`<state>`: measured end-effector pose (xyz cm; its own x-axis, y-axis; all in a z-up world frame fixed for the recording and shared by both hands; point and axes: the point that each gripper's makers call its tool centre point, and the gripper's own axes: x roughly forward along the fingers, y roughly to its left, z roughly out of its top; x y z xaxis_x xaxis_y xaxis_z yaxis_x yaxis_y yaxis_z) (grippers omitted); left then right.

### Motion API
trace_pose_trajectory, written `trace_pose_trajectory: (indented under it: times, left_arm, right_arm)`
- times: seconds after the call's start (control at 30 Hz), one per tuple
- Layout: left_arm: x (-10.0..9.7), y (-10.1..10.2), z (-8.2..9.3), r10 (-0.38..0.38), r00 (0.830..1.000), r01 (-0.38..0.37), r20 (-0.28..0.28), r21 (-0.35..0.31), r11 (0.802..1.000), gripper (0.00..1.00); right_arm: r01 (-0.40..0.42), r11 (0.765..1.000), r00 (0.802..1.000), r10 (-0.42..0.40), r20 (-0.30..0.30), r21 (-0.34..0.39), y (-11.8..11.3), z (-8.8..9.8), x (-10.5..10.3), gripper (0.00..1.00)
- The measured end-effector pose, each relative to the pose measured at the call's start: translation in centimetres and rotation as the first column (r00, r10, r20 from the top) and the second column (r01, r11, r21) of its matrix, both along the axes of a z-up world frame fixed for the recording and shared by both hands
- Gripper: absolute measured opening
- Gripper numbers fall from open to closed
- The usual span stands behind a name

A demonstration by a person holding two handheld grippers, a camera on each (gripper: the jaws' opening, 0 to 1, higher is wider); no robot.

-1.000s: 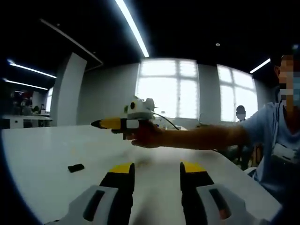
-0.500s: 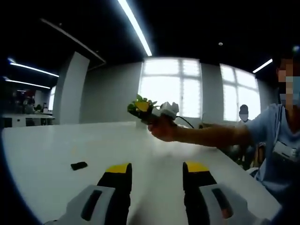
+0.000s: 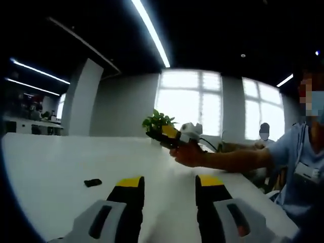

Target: Snap the two parts of the plastic buckle together until the buckle closes and remains connected.

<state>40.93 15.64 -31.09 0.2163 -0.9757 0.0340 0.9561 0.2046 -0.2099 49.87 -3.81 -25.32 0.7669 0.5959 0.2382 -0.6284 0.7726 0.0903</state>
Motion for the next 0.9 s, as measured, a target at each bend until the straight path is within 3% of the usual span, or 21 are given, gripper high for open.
trace_pose_trajectory:
  times: [0.1, 0.27, 0.3, 0.37, 0.47, 0.53, 0.73, 0.9]
  left_arm:
    - [0.3, 0.1, 0.6, 0.010, 0.999, -0.010, 0.031, -0.026, 1.000, 0.42]
    - [-0.1, -0.2, 0.7, 0.023, 0.999, -0.022, 0.047, -0.019, 1.000, 0.41]
    - [0.1, -0.2, 0.3, 0.059, 0.991, -0.066, 0.118, 0.050, 0.997, 0.39]
    - [-0.5, -0.5, 1.2, 0.079, 0.977, -0.085, 0.200, 0.022, 0.996, 0.35]
    - [-1.3, -0.7, 2.1, 0.045, 0.987, -0.041, 0.153, -0.032, 0.999, 0.40]
    - [-1.3, -0.8, 2.4, 0.047, 0.987, -0.040, 0.153, -0.052, 0.998, 0.45]
    - [-0.8, -0.8, 1.9, 0.056, 0.990, -0.051, 0.126, -0.042, 0.998, 0.52]
    - [-0.6, -0.7, 2.3, 0.065, 0.994, -0.059, 0.084, -0.074, 0.995, 0.54]
  right_arm:
    - [-0.069, 0.995, 0.998, 0.068, -0.019, -0.069, 2.3, -1.0, -1.9, 0.91]
    - [-0.168, 0.983, 0.986, 0.166, -0.033, -0.073, 5.0, -1.3, -5.0, 0.91]
    - [-0.183, 0.981, 0.983, 0.181, -0.033, -0.067, 5.4, -1.4, -5.6, 0.91]
    - [-0.208, 0.976, 0.978, 0.206, -0.031, -0.059, 6.0, -1.6, -6.3, 0.91]
    - [-0.232, 0.970, 0.972, 0.229, -0.044, -0.069, 7.4, -2.0, -8.0, 0.93]
    - [-0.237, 0.969, 0.971, 0.235, -0.035, -0.071, 7.5, -1.8, -8.3, 0.93]
    - [-0.227, 0.971, 0.974, 0.224, -0.040, -0.075, 6.8, -1.8, -7.6, 0.92]
    - [-0.210, 0.977, 0.978, 0.209, -0.018, -0.031, 5.7, -0.7, -7.6, 0.90]
